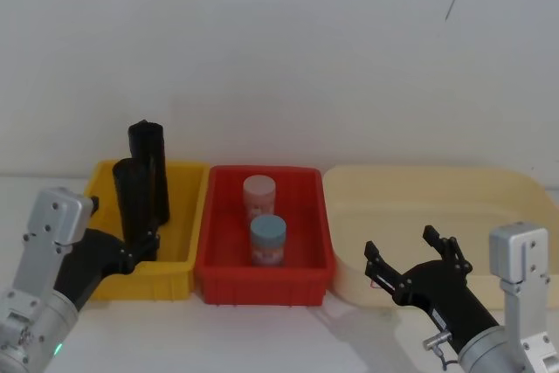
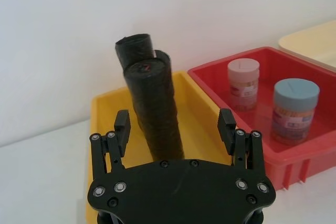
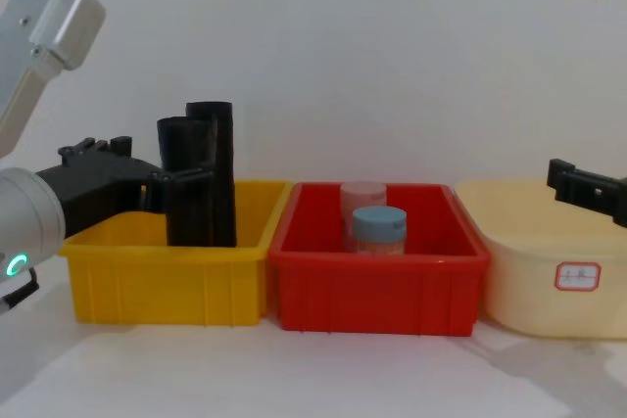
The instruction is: Pick up the garbage bag with the one hand and transfer it to the other hand.
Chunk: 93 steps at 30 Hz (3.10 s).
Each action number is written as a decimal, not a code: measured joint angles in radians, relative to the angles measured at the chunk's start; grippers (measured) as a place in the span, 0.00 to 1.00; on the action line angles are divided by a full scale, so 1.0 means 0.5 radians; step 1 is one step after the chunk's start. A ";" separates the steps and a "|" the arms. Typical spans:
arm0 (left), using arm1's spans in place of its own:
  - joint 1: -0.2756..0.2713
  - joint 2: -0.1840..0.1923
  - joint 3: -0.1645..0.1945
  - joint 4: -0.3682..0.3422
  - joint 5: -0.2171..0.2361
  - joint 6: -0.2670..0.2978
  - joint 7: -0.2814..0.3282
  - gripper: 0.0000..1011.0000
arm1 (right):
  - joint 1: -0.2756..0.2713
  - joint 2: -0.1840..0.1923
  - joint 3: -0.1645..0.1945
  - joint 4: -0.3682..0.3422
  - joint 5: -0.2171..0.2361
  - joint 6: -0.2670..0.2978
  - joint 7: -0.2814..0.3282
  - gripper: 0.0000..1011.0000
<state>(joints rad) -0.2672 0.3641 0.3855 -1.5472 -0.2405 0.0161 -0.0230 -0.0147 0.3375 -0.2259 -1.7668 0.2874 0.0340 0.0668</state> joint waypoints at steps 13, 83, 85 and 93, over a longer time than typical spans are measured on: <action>-0.082 -0.076 -0.035 0.128 -0.065 0.016 -0.055 0.99 | 0.000 0.000 0.000 0.000 0.000 0.000 0.000 0.99; -0.383 -0.368 -0.102 0.533 -0.041 -0.105 -0.204 0.47 | 0.000 0.000 0.000 0.000 0.000 0.000 0.000 0.99; -0.384 -0.367 -0.094 0.487 -0.053 -0.105 -0.250 0.46 | 0.000 0.000 0.000 0.000 0.000 0.000 0.000 0.99; -0.434 -0.398 -0.050 0.416 -0.079 -0.120 -0.373 0.46 | 0.000 0.000 0.000 0.000 0.000 0.000 0.000 0.99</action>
<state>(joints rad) -0.4842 0.1651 0.3603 -1.3391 -0.2798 -0.0439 -0.2097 -0.0146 0.3375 -0.2258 -1.7668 0.2874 0.0340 0.0668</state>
